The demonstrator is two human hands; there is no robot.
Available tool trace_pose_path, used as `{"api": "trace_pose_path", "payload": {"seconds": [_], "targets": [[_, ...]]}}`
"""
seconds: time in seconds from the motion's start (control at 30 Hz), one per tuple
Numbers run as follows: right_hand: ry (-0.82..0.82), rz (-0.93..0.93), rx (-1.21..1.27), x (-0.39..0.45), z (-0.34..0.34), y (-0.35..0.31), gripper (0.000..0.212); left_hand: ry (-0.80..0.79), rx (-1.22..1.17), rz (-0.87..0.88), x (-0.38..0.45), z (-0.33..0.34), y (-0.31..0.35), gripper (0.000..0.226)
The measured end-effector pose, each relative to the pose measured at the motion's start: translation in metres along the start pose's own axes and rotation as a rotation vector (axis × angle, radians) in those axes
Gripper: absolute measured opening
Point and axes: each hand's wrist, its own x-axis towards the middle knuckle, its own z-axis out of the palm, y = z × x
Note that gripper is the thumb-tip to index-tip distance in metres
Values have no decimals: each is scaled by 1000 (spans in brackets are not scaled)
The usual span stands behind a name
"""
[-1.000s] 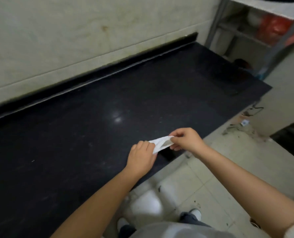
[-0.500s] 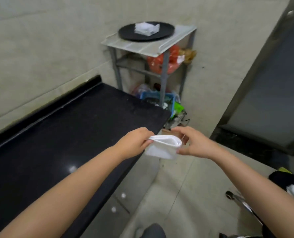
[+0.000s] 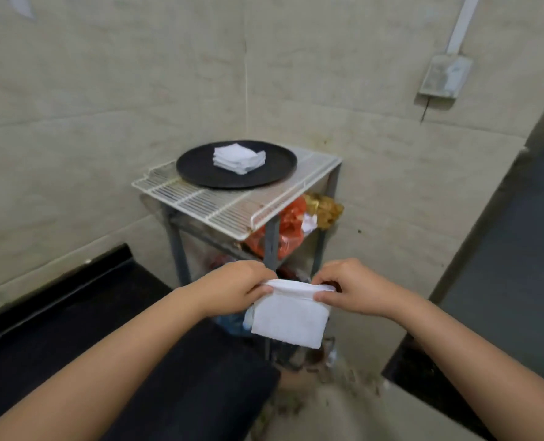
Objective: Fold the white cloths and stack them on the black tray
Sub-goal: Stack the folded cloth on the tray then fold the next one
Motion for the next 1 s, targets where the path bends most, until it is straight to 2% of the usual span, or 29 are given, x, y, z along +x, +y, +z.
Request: {"api": "trace_pose_path", "payload": {"seconds": [0.13,0.23,0.4,0.53,0.7,0.8,1.0], "targets": [[14,-108,-63,69,-55,37,24,167,-14,-21,55,-46,-36,19],[88,-140,-56,116,-87,64,21,306,-7,-116,89,-77,-59,17],[159,-101,-8,200,-128,96,19,489,-299,-375,143,-107,-99,10],[186,-121,36,277,-148,116,19,595,-389,-582,184,-126,-140,7],[327,-177,114,397,-168,147,24,840,-60,-801,250,-157,-189,17],[353,-249,116,453,-156,169,28,843,11,-894,275,-148,-213,28],[66,-414,66,479,-95,212,29,555,76,-1003,284,-86,-224,30]]}}
